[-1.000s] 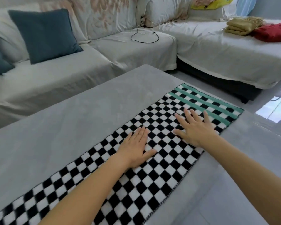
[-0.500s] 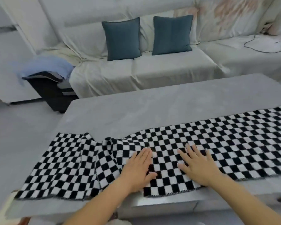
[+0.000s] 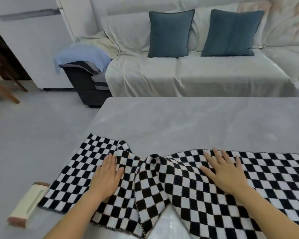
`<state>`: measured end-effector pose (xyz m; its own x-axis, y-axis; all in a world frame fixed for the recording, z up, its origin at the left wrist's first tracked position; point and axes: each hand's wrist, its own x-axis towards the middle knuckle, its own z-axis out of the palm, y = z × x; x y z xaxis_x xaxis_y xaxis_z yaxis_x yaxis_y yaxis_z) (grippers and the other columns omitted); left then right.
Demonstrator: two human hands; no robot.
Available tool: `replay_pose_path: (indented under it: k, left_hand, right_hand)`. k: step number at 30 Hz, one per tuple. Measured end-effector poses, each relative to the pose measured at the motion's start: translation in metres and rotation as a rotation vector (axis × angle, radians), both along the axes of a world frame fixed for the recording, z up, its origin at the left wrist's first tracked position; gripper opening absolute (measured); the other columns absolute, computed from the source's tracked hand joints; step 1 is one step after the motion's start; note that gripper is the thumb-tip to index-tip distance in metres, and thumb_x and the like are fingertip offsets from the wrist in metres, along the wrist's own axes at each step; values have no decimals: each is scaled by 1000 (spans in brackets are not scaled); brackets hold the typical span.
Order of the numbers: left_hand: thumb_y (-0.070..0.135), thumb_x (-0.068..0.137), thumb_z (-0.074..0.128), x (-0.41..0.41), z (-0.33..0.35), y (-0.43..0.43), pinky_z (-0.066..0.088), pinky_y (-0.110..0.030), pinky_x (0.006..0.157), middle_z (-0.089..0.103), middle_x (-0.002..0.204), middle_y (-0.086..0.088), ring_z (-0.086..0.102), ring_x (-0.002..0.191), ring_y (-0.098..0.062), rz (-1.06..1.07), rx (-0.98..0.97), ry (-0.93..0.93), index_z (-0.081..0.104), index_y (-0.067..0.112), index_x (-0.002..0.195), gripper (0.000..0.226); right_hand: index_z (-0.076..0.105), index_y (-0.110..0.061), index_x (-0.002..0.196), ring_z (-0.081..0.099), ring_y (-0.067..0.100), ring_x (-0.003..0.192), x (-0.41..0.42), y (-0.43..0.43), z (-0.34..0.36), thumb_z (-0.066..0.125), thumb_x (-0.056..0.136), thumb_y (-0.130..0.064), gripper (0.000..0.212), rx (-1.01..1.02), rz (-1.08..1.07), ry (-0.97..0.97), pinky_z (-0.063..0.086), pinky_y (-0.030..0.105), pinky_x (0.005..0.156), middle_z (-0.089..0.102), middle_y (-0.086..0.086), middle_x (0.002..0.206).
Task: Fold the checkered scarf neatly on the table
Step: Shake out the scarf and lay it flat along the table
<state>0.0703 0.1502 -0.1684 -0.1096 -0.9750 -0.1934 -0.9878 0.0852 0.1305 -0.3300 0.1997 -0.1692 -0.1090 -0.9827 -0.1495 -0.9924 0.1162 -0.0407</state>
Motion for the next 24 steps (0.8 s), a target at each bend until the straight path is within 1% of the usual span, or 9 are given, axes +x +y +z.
replay_pose_path:
  k: [3, 6, 9, 14, 19, 22, 24]
  left_hand:
    - [60, 92, 4, -4, -5, -10, 1, -39, 119, -10, 159, -4, -9, 145, -15, -12, -42, -23, -6, 12, 150, 76]
    - [67, 88, 3, -5, -7, -18, 2, -40, 118, -8, 159, -5, -8, 146, -16, -2, -68, -23, -5, 11, 150, 84]
    - [72, 85, 3, -2, -9, -25, 2, -41, 118, -8, 159, -5, -8, 146, -16, 15, -68, -41, -5, 11, 150, 89]
    - [73, 84, 4, 6, -8, -51, 3, -42, 118, -10, 159, -5, -8, 146, -16, 54, -74, -63, -5, 11, 150, 91]
    - [73, 83, 3, 12, -7, -67, 4, -44, 118, -9, 159, -5, -7, 146, -17, 66, -74, -79, -4, 10, 150, 93]
    - [72, 81, -1, 11, -3, -61, 4, -44, 118, -11, 159, -7, -8, 146, -18, 68, -54, -77, -7, 9, 150, 93]
    - [72, 79, -5, 12, -1, -46, 4, -44, 119, -11, 159, -7, -9, 146, -18, 50, -46, -58, -9, 10, 149, 93]
  right_hand:
    - [-18, -51, 138, -7, 15, 144, -32, -6, -4, -14, 71, -81, 73, -26, -42, 35, -5, 51, 114, -5, -11, 157]
    - [-22, -55, 135, -5, 14, 143, -67, -11, -5, -14, 71, -82, 70, -12, -66, 55, -2, 51, 114, -5, -12, 157]
    - [-21, -58, 134, -3, 14, 143, -101, -7, -5, -14, 67, -84, 72, 15, -79, 76, 0, 51, 114, -4, -13, 157]
    - [-17, -60, 134, 0, 14, 143, -144, -4, -3, -10, 66, -86, 74, 47, -135, 74, 0, 54, 113, -3, -13, 157]
    - [-15, -57, 136, -1, 14, 143, -149, -9, 0, -11, 67, -84, 75, 61, -129, 108, -2, 52, 113, -5, -13, 156]
    - [-20, -54, 135, -5, 15, 143, -146, -9, 5, -18, 65, -82, 76, 79, -133, 128, -4, 52, 113, -9, -11, 156]
    - [-21, -53, 133, -7, 16, 143, -134, -12, 11, -21, 63, -80, 75, 97, -138, 94, -5, 53, 113, -11, -9, 156]
